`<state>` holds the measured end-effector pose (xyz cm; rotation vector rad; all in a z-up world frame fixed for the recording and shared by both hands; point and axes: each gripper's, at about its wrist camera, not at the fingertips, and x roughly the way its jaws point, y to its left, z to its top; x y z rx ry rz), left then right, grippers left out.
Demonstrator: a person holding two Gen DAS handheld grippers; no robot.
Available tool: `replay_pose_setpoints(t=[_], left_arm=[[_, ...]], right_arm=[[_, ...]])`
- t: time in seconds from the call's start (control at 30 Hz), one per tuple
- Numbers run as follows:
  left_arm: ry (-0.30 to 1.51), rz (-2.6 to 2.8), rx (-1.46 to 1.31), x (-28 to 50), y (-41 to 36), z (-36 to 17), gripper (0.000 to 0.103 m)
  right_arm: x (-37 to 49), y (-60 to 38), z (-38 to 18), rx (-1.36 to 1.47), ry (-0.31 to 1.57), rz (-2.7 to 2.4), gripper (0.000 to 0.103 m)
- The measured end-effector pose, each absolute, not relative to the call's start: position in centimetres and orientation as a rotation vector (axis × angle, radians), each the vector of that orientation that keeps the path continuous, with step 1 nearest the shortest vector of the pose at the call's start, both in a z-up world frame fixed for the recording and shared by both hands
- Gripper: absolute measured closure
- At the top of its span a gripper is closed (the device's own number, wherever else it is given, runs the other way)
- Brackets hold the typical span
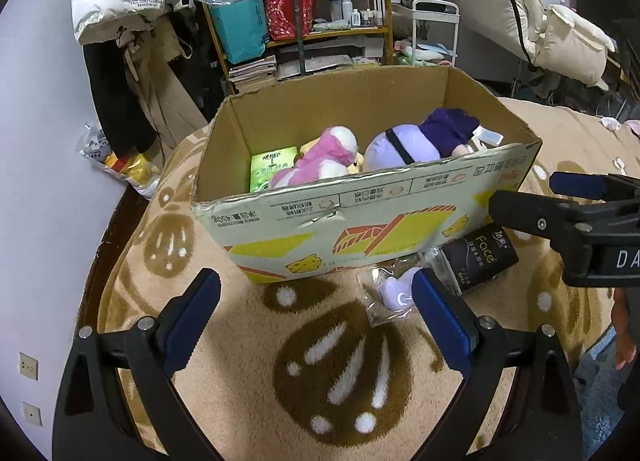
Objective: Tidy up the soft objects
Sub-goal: 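Grasp the clear bag with the left gripper while the right gripper grasps the black 'Face' tissue pack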
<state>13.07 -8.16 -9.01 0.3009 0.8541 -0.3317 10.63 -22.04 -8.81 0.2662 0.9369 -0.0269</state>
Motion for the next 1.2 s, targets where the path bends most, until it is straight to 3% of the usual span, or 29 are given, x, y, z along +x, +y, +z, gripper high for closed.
replay_pose_setpoints(t=[1.2], left_arm=[[0.967,-0.559,0.302,14.6,-11.2,-14.8,0.008]], right_arm=[[14.1,-21.7,-15.4,0.317,1.174,-0.013,0.000]])
